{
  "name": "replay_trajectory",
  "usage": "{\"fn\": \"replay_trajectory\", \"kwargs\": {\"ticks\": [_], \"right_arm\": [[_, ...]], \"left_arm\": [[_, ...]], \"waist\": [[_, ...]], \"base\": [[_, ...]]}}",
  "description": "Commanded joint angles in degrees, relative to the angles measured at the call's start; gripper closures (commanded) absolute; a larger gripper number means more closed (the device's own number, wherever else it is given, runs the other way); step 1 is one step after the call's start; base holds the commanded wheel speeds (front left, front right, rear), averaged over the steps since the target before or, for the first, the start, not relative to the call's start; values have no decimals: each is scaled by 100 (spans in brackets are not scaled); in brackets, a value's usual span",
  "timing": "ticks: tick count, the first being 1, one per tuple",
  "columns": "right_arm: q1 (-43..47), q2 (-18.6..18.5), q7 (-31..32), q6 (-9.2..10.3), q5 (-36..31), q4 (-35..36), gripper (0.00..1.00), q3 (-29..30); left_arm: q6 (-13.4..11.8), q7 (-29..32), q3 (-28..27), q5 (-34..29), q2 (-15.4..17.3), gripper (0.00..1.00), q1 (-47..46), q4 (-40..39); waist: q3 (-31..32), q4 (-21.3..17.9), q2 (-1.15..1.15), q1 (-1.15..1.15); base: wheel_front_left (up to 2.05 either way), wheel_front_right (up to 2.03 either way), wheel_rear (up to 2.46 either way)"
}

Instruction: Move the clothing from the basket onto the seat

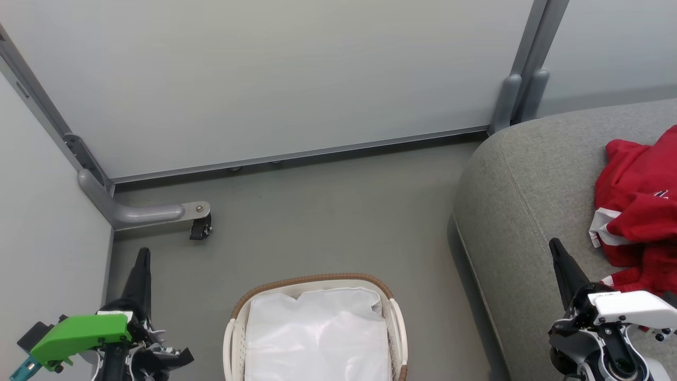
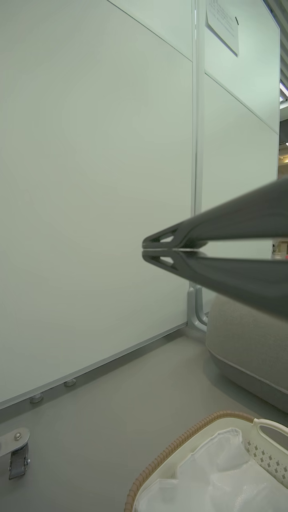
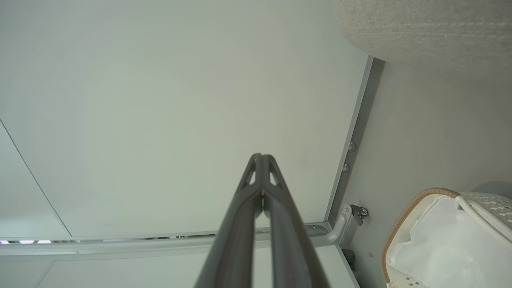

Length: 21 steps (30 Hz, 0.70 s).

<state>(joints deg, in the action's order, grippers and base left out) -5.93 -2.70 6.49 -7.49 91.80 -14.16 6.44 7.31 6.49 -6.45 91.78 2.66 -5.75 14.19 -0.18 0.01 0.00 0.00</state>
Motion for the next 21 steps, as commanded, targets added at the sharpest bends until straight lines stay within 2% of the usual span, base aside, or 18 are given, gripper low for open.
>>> {"fn": "replay_trajectory", "kwargs": {"ticks": [1, 21], "right_arm": [[-50, -34, 24, 0, 90, 33, 100, 26], [-48, -34, 22, 0, 71, 27, 100, 21]], "left_arm": [[33, 30, -22, 88, 40, 100, -91, -31], [32, 27, -18, 72, 39, 100, -77, -24]], "waist": [[1, -1, 0, 0], [1, -1, 0, 0]], "base": [[0, 0, 0], [0, 0, 0]]}}
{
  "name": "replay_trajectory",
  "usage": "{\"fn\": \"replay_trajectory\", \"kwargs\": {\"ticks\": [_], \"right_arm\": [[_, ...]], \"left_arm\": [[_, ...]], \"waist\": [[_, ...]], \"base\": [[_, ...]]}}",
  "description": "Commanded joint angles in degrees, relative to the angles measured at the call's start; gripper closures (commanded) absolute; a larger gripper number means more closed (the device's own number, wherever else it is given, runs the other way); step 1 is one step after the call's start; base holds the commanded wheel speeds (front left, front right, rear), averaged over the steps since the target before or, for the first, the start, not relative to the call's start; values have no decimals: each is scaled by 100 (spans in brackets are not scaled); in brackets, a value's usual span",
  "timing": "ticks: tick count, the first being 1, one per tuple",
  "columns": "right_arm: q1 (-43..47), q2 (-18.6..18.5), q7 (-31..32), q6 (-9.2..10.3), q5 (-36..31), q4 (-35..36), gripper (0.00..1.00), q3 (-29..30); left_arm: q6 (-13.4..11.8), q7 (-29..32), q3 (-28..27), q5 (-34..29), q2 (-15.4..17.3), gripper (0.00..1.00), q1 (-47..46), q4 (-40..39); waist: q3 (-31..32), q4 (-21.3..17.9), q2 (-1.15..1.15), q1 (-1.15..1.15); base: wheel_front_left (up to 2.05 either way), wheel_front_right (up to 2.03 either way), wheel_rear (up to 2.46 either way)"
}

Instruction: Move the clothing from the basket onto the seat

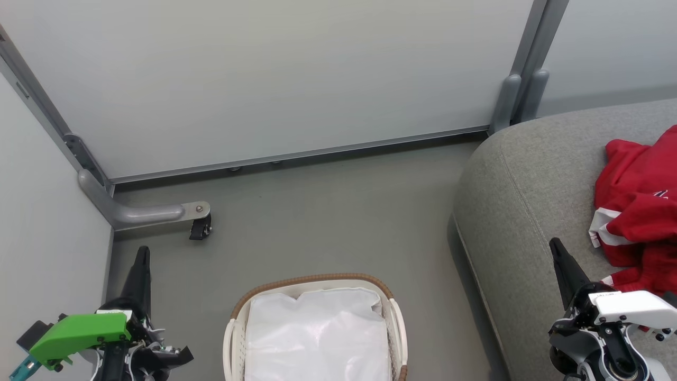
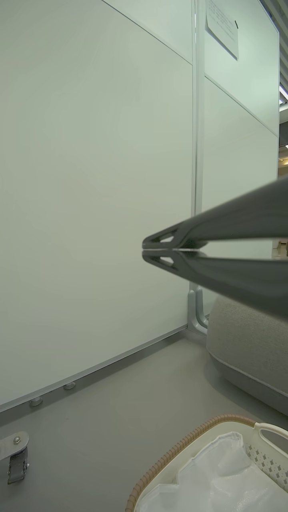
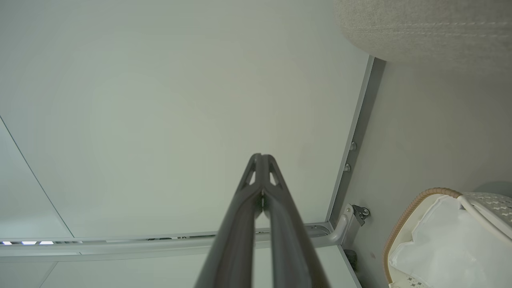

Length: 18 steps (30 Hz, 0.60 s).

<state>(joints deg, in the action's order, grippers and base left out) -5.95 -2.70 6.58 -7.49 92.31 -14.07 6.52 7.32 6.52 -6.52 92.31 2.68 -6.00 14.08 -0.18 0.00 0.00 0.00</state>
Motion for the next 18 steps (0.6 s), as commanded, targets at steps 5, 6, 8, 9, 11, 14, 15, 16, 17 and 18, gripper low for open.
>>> {"fn": "replay_trajectory", "kwargs": {"ticks": [5, 6, 8, 9, 11, 14, 15, 16, 17, 18], "right_arm": [[-46, -34, 14, 0, 19, 19, 100, 14], [-46, -34, 13, 0, 19, 19, 100, 14], [-46, -34, 13, 0, 19, 19, 100, 14], [-46, -34, 13, 0, 19, 19, 100, 13], [-46, -34, 13, 0, 19, 19, 100, 13], [-46, -34, 13, 0, 19, 19, 100, 13], [-46, -34, 13, 0, 19, 19, 100, 13], [-46, -34, 13, 0, 19, 19, 100, 13], [-46, -34, 13, 0, 19, 19, 100, 13], [-46, -34, 13, 0, 19, 19, 100, 13]], "left_arm": [[32, 24, -11, 19, 38, 100, -52, -13], [31, 24, -11, 18, 38, 100, -52, -14], [31, 24, -12, 18, 38, 100, -52, -14], [31, 24, -12, 18, 38, 100, -52, -14], [31, 24, -12, 18, 38, 100, -52, -14], [31, 24, -11, 18, 38, 100, -52, -14], [31, 24, -11, 18, 38, 100, -52, -14], [31, 24, -11, 18, 38, 100, -52, -14], [31, 24, -11, 18, 38, 100, -52, -14], [31, 24, -11, 18, 38, 100, -52, -14]], "waist": [[0, 0, 0, 0], [0, 0, 0, 0], [0, 0, 0, 0], [0, 0, 0, 0], [0, 0, 0, 0], [0, 0, 0, 0], [0, 0, 0, 0], [0, 0, 0, 0], [0, 0, 0, 0], [0, 0, 0, 0]], "base": [[0, 0, 0], [0, 0, 0], [0, 0, 0], [0, 0, 0], [0, 0, 0], [0, 0, 0], [0, 0, 0], [0, 0, 0], [0, 0, 0], [0, 0, 0]]}}
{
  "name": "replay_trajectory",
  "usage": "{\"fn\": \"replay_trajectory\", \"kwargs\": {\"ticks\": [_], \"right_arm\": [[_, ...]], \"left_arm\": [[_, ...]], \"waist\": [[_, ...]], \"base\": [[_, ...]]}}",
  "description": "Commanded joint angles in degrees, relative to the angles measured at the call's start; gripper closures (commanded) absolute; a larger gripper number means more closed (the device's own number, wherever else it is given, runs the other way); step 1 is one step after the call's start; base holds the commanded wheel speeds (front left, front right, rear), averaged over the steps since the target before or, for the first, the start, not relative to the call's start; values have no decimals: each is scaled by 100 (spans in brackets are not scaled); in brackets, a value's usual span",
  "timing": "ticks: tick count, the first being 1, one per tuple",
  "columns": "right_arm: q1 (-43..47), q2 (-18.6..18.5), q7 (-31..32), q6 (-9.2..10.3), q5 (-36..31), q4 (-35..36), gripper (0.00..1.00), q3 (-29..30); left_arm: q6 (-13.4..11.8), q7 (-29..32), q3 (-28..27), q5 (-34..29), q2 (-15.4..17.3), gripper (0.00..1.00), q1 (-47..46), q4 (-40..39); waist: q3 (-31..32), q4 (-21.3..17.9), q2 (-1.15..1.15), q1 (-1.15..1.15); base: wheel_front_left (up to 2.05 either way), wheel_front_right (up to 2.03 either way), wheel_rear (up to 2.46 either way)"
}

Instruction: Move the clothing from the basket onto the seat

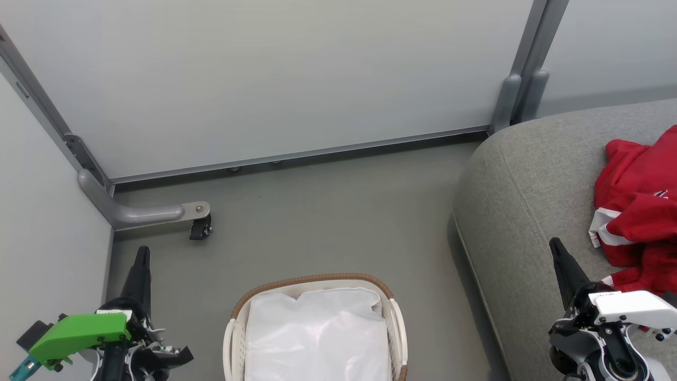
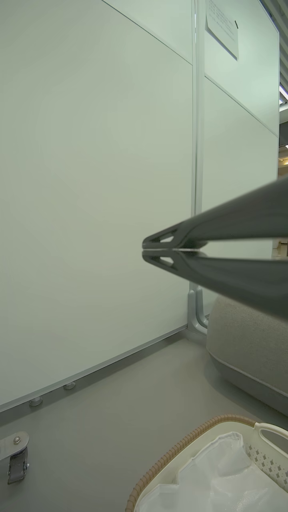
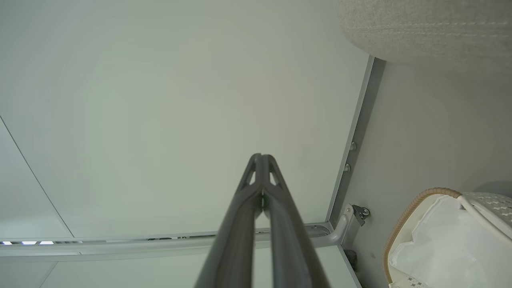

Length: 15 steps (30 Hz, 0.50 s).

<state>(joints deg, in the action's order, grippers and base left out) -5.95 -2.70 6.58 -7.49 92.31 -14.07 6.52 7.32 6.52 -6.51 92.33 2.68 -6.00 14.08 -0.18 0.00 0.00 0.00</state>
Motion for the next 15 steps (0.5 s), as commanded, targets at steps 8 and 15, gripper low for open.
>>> {"fn": "replay_trajectory", "kwargs": {"ticks": [8, 15], "right_arm": [[-46, -34, 13, 0, 20, 19, 100, 13], [-46, -34, 13, 0, 20, 19, 100, 13]], "left_arm": [[31, 23, -12, 17, 38, 100, -52, -14], [31, 23, -12, 17, 38, 100, -52, -14]], "waist": [[0, 0, 0, 0], [0, 0, 0, 0]], "base": [[0, 0, 0], [0, 0, 0]]}}
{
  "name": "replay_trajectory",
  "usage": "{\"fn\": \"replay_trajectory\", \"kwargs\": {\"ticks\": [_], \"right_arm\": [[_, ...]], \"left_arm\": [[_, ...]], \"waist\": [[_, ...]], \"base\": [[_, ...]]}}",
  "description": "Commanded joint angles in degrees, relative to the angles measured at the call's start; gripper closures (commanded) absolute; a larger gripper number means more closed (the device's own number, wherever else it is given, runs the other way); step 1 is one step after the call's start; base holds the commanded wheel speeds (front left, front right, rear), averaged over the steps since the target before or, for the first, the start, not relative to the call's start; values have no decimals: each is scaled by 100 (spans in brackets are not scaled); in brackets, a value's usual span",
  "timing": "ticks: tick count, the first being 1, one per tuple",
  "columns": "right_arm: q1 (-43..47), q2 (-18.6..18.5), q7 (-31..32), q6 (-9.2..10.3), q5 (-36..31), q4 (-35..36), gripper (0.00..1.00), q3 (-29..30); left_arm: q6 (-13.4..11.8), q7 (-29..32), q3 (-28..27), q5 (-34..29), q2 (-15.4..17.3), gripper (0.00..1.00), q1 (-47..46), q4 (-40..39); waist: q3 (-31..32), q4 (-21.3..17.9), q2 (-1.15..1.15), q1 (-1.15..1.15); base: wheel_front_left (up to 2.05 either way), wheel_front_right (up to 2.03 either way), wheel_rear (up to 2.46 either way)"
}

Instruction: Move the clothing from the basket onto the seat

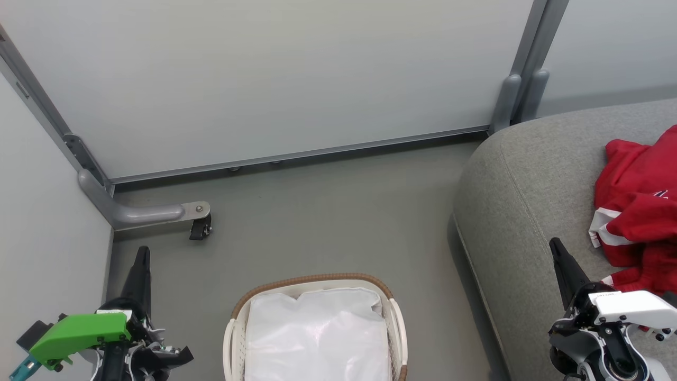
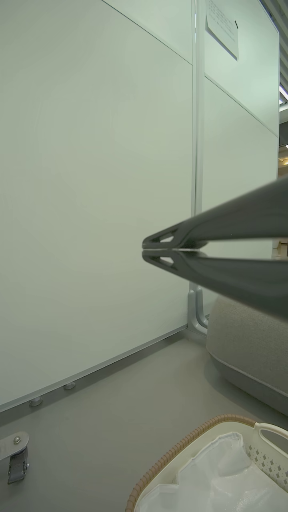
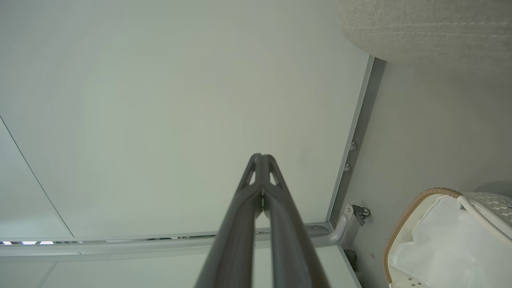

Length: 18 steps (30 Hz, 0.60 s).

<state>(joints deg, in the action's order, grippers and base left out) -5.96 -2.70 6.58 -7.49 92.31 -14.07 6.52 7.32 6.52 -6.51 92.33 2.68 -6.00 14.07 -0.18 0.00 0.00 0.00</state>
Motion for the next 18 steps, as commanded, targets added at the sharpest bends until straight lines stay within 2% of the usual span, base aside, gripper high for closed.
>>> {"fn": "replay_trajectory", "kwargs": {"ticks": [1, 18], "right_arm": [[-45, -34, 13, 0, 20, 19, 100, 13], [-45, -34, 13, 0, 20, 19, 100, 12]], "left_arm": [[31, 23, -12, 17, 38, 100, -52, -13], [31, 23, -12, 18, 38, 100, -52, -13]], "waist": [[0, 0, 0, 0], [0, 0, 0, 0]], "base": [[0, 0, 0], [0, 0, 0]]}}
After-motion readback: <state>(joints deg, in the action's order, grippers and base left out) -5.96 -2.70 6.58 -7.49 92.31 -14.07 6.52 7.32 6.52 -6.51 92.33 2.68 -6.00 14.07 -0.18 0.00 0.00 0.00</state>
